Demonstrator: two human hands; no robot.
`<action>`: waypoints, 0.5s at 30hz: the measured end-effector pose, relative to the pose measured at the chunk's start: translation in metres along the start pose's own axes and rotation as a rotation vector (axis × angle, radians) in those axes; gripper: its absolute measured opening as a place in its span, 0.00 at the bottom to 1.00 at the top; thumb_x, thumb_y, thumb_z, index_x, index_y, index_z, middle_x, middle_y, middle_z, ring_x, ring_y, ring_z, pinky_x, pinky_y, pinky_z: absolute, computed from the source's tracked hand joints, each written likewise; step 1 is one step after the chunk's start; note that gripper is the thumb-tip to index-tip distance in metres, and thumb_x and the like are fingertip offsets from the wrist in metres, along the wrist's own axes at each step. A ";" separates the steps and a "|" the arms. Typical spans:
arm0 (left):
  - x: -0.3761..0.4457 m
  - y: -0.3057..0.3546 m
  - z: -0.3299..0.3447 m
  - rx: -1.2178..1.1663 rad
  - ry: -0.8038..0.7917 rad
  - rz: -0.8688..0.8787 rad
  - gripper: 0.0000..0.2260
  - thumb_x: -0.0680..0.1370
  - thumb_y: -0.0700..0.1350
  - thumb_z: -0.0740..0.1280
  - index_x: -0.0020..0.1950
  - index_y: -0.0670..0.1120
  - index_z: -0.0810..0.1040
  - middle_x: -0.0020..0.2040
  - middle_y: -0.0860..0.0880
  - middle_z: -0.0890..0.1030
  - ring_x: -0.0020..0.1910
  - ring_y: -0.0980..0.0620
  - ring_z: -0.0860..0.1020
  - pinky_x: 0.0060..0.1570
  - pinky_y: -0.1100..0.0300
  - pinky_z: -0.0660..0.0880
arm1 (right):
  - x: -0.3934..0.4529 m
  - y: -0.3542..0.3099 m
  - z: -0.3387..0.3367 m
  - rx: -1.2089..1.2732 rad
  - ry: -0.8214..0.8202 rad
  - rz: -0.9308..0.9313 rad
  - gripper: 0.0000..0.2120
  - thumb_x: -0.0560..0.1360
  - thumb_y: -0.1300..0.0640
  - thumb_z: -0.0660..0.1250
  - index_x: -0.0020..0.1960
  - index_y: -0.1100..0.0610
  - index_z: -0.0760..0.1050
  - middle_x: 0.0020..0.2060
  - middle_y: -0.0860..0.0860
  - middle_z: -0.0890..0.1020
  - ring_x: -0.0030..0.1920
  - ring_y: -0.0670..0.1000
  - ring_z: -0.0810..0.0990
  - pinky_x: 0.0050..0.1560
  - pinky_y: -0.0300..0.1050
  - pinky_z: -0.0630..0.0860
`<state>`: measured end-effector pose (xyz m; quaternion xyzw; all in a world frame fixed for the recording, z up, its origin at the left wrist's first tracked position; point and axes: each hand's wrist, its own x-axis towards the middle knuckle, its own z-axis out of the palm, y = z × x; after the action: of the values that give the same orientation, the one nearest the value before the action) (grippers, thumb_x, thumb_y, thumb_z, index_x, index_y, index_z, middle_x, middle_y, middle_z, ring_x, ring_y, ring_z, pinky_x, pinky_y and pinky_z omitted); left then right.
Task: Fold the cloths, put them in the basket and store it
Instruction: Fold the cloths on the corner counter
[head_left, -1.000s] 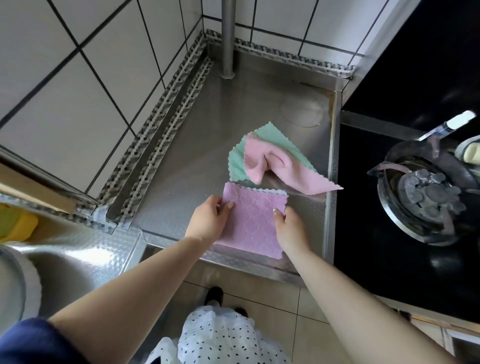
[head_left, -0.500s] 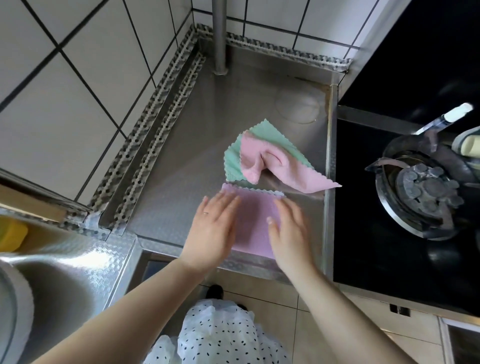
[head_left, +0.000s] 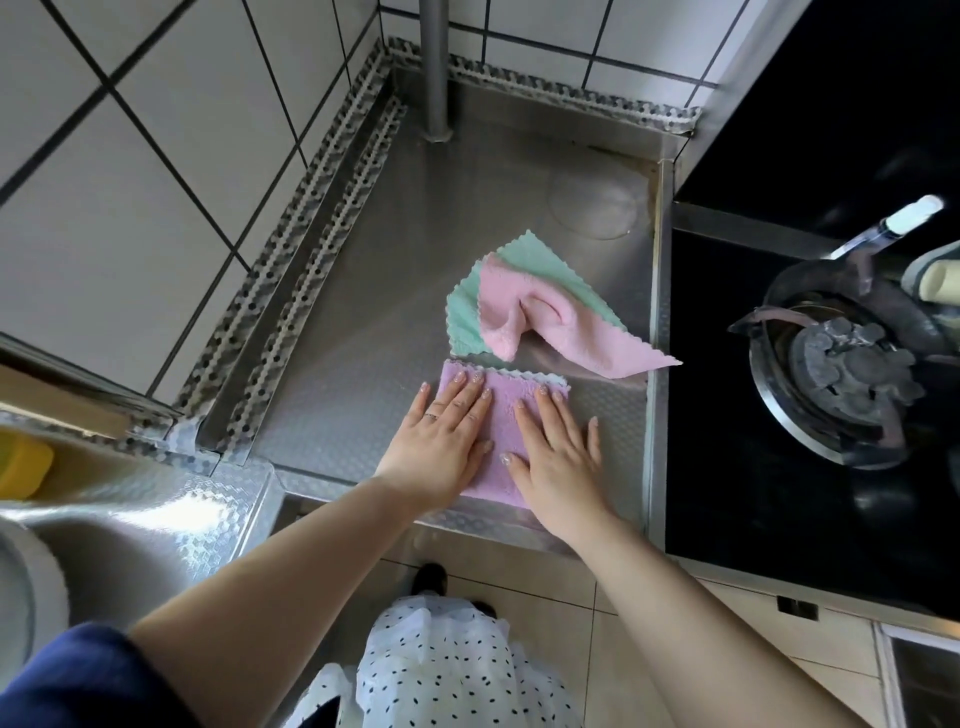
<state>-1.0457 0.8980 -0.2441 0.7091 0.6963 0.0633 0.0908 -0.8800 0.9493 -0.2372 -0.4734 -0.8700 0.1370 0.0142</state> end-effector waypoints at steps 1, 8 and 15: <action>0.000 -0.002 -0.002 -0.048 0.022 -0.035 0.26 0.76 0.54 0.55 0.70 0.42 0.70 0.70 0.41 0.70 0.69 0.41 0.69 0.66 0.40 0.67 | 0.000 0.002 -0.004 0.092 0.036 0.029 0.26 0.74 0.48 0.63 0.70 0.56 0.68 0.72 0.58 0.65 0.72 0.59 0.63 0.69 0.62 0.60; -0.022 -0.009 -0.021 -0.170 0.033 -0.364 0.26 0.72 0.63 0.54 0.65 0.55 0.74 0.60 0.53 0.78 0.59 0.44 0.74 0.55 0.49 0.69 | -0.016 0.018 -0.020 0.531 0.033 0.351 0.23 0.72 0.56 0.69 0.67 0.48 0.71 0.50 0.46 0.72 0.51 0.49 0.77 0.54 0.44 0.73; -0.015 -0.008 -0.024 -0.616 0.085 -0.488 0.16 0.76 0.40 0.65 0.63 0.51 0.77 0.54 0.49 0.76 0.46 0.55 0.71 0.47 0.66 0.66 | -0.005 0.008 -0.012 0.685 -0.035 0.391 0.17 0.72 0.67 0.64 0.54 0.49 0.79 0.52 0.51 0.80 0.42 0.48 0.75 0.45 0.40 0.71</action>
<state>-1.0589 0.8846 -0.2222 0.4593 0.7958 0.2750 0.2829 -0.8685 0.9521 -0.2268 -0.5956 -0.6675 0.4276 0.1302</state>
